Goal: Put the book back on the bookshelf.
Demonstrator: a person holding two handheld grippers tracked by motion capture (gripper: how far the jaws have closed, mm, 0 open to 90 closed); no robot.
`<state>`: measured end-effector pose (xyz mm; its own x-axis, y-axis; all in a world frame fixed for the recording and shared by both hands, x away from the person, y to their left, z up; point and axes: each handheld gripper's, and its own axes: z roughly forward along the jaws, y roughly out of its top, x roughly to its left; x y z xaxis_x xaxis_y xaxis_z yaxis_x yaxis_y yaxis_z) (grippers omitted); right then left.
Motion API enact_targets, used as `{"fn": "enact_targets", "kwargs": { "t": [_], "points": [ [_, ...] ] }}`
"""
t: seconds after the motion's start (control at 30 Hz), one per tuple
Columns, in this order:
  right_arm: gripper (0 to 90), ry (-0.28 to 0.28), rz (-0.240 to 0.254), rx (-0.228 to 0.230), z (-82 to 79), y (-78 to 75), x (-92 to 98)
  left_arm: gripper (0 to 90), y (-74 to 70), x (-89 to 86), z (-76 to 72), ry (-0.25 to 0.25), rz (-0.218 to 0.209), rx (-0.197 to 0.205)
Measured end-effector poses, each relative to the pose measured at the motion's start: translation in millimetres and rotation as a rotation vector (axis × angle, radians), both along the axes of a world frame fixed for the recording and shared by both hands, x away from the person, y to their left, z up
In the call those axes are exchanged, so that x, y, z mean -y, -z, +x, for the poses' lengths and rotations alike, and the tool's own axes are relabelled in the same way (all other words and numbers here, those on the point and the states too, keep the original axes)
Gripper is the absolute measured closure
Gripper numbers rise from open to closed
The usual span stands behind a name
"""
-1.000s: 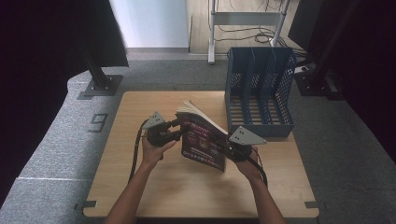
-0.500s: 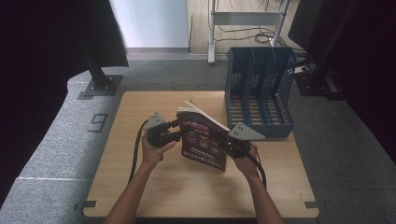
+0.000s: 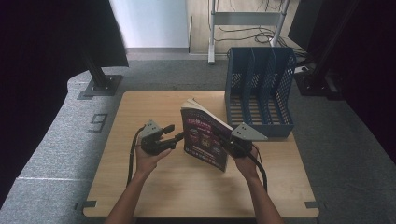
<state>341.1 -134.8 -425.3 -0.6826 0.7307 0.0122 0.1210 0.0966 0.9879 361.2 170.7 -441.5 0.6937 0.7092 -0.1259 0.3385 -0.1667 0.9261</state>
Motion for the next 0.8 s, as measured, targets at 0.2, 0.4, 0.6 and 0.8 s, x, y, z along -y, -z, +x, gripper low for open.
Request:
{"fn": "enact_targets", "kwargs": {
  "t": [0.2,0.4,0.6,0.8],
  "points": [
    [81.6,0.034,0.039,-0.005,-0.8,1.9,3.7,44.3,13.2,-8.7,-10.9,-0.022,0.015,0.000],
    [81.7,0.053,0.054,-0.004,-1.9,-2.0,7.0,44.2,21.6,-15.4,-11.9,-0.026,0.015,-0.027],
    [81.7,0.075,0.064,0.005,-6.5,-3.3,7.0,44.0,19.5,-22.4,-10.8,-0.028,-0.031,-0.033],
    [81.7,0.077,0.076,0.001,-8.4,-6.4,8.4,43.6,18.4,-24.5,-13.9,-0.025,-0.047,-0.041]
  ]
}}
